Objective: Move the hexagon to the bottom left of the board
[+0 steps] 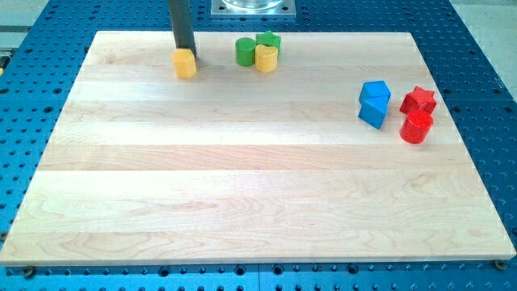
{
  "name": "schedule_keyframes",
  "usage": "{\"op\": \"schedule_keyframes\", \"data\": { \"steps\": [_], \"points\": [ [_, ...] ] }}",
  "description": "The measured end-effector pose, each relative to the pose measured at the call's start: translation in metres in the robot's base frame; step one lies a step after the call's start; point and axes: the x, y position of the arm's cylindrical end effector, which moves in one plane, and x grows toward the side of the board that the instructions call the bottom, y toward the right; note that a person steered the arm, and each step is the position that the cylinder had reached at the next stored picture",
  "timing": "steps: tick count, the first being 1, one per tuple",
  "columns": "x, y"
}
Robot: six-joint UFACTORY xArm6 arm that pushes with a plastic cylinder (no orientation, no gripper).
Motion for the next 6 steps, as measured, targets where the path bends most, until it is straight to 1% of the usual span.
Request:
{"op": "schedule_keyframes", "data": {
  "steps": [3,4,5,6],
  "points": [
    [0.171,0.005],
    [0.198,-0.008],
    [0.201,-0.038],
    [0.223,-0.039]
  ]
}}
